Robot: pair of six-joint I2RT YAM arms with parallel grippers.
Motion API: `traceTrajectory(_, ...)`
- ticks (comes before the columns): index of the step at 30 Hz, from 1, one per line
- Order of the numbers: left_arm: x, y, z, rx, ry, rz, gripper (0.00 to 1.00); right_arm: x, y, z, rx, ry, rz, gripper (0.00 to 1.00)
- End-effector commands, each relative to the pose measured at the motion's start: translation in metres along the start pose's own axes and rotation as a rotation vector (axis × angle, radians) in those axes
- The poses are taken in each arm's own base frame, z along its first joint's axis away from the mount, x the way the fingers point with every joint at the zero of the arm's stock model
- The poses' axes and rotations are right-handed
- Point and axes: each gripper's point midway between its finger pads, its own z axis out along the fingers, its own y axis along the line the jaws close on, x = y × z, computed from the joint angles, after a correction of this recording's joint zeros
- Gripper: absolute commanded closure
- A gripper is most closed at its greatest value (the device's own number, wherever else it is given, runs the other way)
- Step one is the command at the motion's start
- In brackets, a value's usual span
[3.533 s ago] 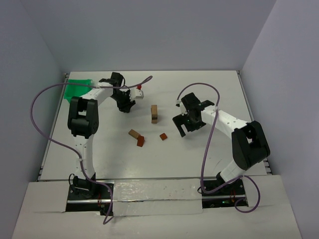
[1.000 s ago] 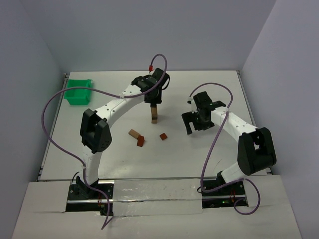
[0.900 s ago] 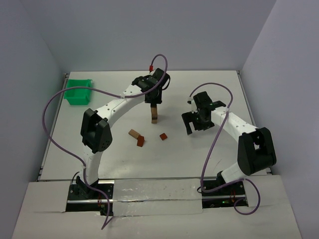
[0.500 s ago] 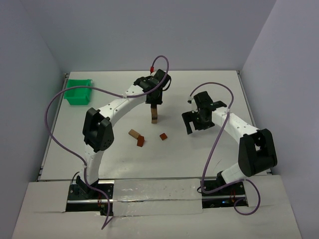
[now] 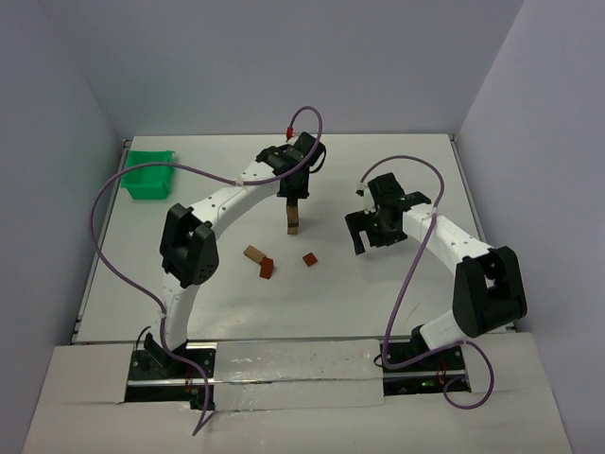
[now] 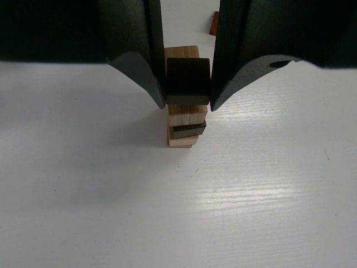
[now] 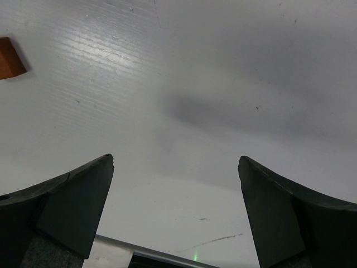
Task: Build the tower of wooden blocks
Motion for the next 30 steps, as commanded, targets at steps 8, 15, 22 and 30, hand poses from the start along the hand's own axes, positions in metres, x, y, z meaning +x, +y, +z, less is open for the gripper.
traceTrajectory(8, -0.0121, -0.0062, -0.0036, 0.003, -0.041, -0.011, 0.77, -0.0098, -0.0005, -0.0147, -0.002, -0.059, 0.013, 0.00)
traceTrajectory(15, -0.0099, -0.0070, -0.0011, 0.002, -0.035, -0.005, 0.72, -0.0099, 0.0003, -0.0139, -0.006, -0.055, 0.012, 0.00)
traceTrajectory(22, -0.0081, -0.0084, 0.0015, 0.007, -0.026, -0.001, 0.71, -0.0114, 0.0004, -0.0139, -0.009, -0.057, 0.013, 0.00)
traceTrajectory(30, -0.0084, -0.0103, 0.0023, 0.011, -0.025, 0.002, 0.65, -0.0114, 0.0012, -0.0130, -0.013, -0.052, 0.013, 0.00)
